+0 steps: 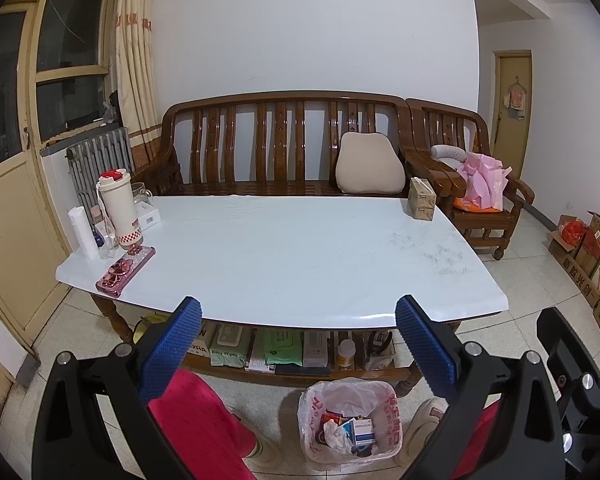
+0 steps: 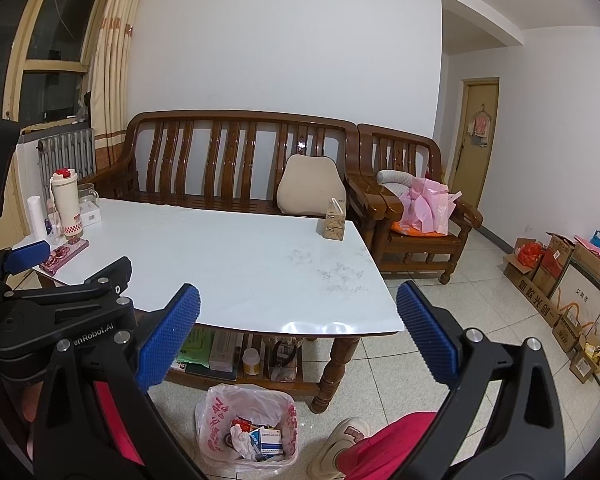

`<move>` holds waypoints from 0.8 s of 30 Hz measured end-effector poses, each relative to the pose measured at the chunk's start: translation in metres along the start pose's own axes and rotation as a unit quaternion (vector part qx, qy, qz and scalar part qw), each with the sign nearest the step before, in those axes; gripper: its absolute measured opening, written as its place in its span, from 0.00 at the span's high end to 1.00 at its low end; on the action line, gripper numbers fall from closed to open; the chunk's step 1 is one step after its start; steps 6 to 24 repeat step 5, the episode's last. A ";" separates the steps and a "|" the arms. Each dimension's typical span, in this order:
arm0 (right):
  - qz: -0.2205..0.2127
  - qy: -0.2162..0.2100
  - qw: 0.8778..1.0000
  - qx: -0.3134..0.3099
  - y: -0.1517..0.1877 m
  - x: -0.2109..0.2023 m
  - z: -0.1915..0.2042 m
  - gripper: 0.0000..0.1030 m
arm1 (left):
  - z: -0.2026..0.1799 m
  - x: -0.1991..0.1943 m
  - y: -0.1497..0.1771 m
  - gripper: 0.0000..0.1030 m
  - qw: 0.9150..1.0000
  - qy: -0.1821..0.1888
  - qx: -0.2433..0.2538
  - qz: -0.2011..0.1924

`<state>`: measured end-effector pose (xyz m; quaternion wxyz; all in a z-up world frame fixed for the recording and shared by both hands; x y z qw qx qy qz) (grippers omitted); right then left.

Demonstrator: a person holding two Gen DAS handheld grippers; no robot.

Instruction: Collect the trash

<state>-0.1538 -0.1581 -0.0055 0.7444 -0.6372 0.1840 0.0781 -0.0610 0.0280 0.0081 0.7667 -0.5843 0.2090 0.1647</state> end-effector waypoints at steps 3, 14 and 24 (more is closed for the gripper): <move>-0.001 0.001 1.000 0.000 0.000 0.000 0.000 0.06 | 0.000 0.001 0.001 0.08 1.000 0.000 0.000 0.001; 0.000 0.000 1.000 0.000 -0.001 0.000 0.000 0.07 | 0.000 0.001 0.001 0.08 1.000 -0.001 0.001 0.001; 0.000 0.000 1.000 0.000 -0.001 0.000 0.000 0.07 | 0.000 0.001 0.001 0.08 1.000 -0.001 0.001 0.001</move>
Point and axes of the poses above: each gripper's, at about its wrist camera, not at the fingertips, and x roughly the way its jaws point, z to its left, y to its underside, the point moved 1 cm from there along x, roughly the way its jaws point, and after that the axes turned 14 degrees about x, right-handed, at the moved point
